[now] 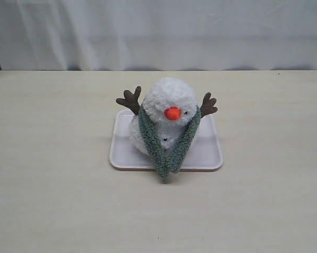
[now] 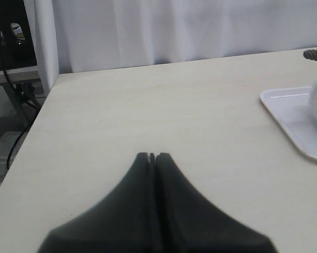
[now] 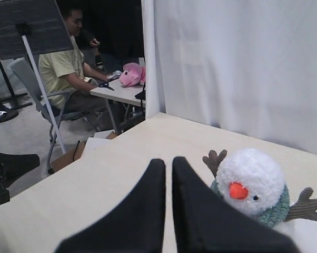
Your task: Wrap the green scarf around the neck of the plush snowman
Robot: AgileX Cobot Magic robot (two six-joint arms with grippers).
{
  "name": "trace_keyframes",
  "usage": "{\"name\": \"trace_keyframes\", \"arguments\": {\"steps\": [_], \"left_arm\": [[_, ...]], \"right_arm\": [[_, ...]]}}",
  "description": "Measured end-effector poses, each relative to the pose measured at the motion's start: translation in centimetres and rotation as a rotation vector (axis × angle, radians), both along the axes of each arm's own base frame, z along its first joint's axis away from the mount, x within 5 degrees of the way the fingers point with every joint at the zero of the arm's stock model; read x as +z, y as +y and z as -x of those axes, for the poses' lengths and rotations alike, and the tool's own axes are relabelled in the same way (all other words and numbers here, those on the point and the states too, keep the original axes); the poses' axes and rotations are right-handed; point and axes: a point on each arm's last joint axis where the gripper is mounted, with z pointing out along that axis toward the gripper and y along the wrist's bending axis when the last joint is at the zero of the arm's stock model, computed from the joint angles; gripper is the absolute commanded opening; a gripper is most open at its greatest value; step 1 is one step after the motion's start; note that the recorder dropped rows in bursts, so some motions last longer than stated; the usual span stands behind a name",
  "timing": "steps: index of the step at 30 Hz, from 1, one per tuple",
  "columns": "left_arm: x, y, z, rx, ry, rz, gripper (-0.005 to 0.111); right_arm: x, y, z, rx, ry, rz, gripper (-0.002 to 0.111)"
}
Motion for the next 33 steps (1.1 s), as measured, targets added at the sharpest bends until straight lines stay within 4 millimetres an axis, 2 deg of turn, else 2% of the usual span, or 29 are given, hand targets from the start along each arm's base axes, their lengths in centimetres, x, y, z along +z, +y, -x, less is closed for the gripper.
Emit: {"name": "trace_keyframes", "arguments": {"steps": [16,27,33], "left_arm": [[0.0,0.0,0.0,0.0,0.0,0.0,0.0],[0.0,0.0,0.0,0.0,0.0,0.0,0.0],[0.0,0.0,0.0,0.0,0.0,0.0,0.0]], "right_arm": [[0.3,-0.4,0.8,0.012,-0.03,-0.019,0.004],[-0.2,-2.4,3.8,0.005,-0.143,-0.083,0.004],[-1.3,-3.3,4.5,-0.092,-0.215,-0.046,0.004]]}}
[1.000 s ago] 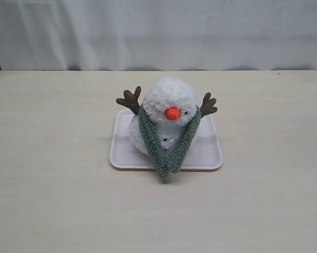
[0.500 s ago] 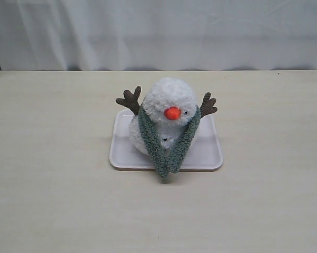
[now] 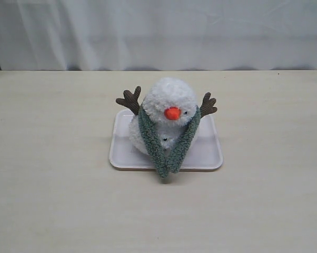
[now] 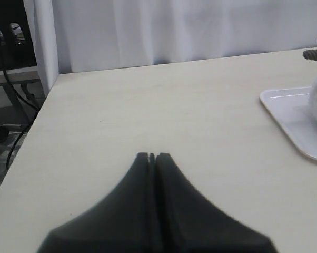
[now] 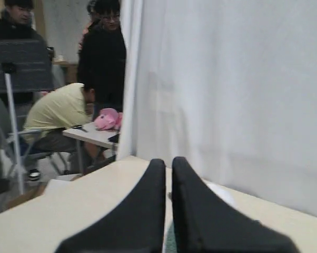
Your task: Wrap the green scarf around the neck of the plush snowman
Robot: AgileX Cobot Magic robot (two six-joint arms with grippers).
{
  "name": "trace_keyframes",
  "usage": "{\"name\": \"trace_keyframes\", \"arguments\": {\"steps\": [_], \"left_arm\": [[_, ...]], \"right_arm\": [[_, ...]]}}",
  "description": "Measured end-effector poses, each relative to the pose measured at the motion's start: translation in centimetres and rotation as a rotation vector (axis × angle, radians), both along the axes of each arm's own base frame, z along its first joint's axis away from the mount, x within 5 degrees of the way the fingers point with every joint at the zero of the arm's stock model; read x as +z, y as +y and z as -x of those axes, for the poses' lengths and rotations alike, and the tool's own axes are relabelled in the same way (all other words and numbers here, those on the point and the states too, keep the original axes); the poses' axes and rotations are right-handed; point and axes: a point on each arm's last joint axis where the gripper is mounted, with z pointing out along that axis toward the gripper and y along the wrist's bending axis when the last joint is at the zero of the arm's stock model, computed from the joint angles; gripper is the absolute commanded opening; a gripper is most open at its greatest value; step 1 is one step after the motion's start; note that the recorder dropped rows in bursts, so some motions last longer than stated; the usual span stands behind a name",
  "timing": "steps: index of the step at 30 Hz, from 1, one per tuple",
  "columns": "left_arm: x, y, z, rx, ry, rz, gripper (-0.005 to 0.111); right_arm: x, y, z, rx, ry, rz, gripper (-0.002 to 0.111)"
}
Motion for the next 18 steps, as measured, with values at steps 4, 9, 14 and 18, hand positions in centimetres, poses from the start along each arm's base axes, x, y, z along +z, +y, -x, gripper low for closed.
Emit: {"name": "trace_keyframes", "arguments": {"steps": [4,9,14,18], "left_arm": [[0.0,0.0,0.0,0.0,0.0,0.0,0.0],[0.0,0.0,0.0,0.0,0.0,0.0,0.0],[0.0,0.0,0.0,0.0,0.0,0.0,0.0],[0.0,0.0,0.0,0.0,0.0,0.0,0.0]], "right_arm": [[-0.2,-0.9,0.3,-0.128,-0.088,0.088,0.004],[-0.2,-1.8,1.0,-0.262,-0.179,0.164,0.004],[-0.2,-2.0,1.3,-0.36,-0.2,0.188,0.004],[-0.2,-2.0,1.3,-0.425,-0.198,0.193,0.004]]}}
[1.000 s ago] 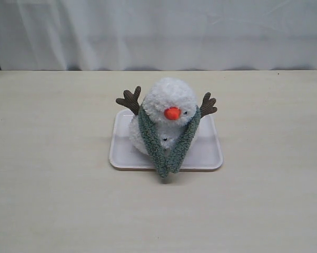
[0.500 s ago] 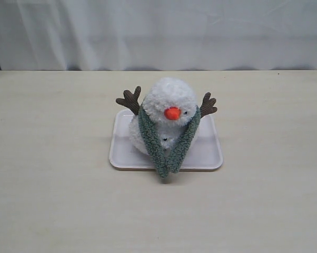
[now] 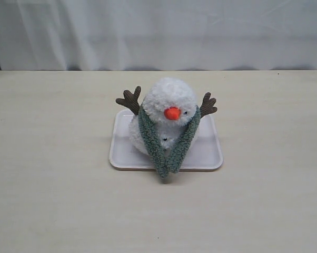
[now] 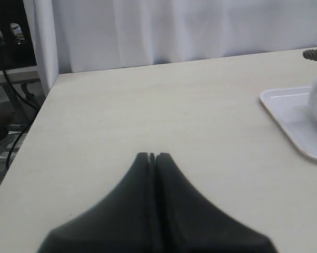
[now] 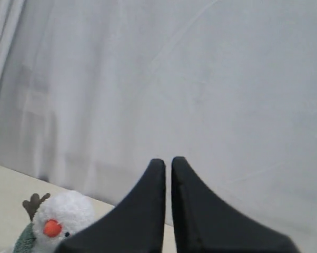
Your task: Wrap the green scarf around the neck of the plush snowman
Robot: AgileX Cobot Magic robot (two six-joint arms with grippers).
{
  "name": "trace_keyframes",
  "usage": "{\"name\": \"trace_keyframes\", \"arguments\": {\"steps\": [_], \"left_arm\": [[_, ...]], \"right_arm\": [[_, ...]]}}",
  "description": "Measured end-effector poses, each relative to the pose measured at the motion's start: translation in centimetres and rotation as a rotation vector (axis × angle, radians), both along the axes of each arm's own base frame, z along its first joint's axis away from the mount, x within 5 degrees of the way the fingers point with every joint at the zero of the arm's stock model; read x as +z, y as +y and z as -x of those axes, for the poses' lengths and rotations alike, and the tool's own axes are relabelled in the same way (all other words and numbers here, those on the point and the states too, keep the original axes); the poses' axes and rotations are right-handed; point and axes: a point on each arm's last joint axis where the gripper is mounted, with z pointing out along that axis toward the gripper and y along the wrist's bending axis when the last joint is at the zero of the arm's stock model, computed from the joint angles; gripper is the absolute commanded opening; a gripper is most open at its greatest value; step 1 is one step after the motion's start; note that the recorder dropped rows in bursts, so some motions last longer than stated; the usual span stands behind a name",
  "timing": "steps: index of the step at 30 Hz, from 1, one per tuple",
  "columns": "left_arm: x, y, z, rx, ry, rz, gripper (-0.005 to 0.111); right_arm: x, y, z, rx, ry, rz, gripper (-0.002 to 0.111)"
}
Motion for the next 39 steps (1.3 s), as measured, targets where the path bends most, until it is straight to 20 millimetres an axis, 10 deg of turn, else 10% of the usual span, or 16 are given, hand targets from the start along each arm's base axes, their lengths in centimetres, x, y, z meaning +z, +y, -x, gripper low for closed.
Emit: {"name": "trace_keyframes", "arguments": {"steps": [26,39], "left_arm": [[0.0,0.0,0.0,0.0,0.0,0.0,0.0],[0.0,0.0,0.0,0.0,0.0,0.0,0.0]], "right_arm": [[-9.4,-0.3,-5.1,-0.22,-0.028,-0.093,0.004],[-13.6,-1.0,-5.7,-0.344,0.22,-0.136,0.004]]}}
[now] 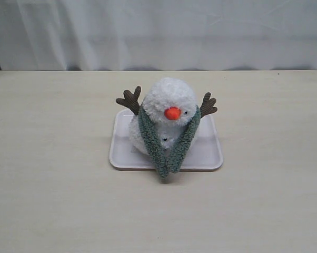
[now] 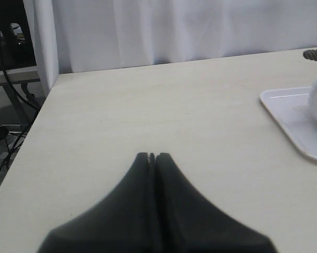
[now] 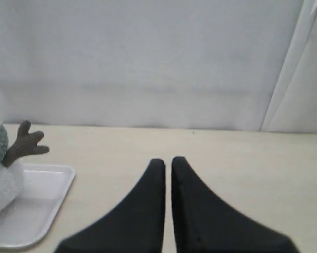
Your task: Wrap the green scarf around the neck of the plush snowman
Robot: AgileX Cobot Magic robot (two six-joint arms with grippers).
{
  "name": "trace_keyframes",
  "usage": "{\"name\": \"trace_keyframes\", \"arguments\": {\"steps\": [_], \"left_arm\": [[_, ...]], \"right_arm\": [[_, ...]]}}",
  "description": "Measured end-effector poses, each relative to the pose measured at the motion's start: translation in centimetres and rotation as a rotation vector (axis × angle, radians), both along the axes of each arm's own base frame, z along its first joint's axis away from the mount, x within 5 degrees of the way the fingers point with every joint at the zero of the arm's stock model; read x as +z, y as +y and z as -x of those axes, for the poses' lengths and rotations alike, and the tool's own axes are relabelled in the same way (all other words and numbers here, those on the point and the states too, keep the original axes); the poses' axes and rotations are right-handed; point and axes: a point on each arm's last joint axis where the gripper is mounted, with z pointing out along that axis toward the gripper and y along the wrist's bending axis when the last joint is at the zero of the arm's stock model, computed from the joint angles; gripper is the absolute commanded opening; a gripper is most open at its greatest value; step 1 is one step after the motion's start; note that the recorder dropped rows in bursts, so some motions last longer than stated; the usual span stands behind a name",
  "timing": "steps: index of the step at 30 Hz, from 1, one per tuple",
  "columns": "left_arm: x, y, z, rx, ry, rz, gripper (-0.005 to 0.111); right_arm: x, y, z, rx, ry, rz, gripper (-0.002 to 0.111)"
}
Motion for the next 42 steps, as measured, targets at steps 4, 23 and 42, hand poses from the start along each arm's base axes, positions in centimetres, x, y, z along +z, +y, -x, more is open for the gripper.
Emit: {"name": "trace_keyframes", "arguments": {"steps": [4,23,42], "left_arm": [[0.0,0.0,0.0,0.0,0.0,0.0,0.0],[0.0,0.0,0.0,0.0,0.0,0.0,0.0],[0.0,0.0,0.0,0.0,0.0,0.0,0.0]], "right_arm": [[-0.9,-0.1,0.1,-0.016,0.104,-0.01,0.004],[-2.0,-0.2,0.3,-0.039,0.212,-0.078,0.004],[-2.0,-0.2,0.3,-0.04,0.216,-0.08,0.004]]}}
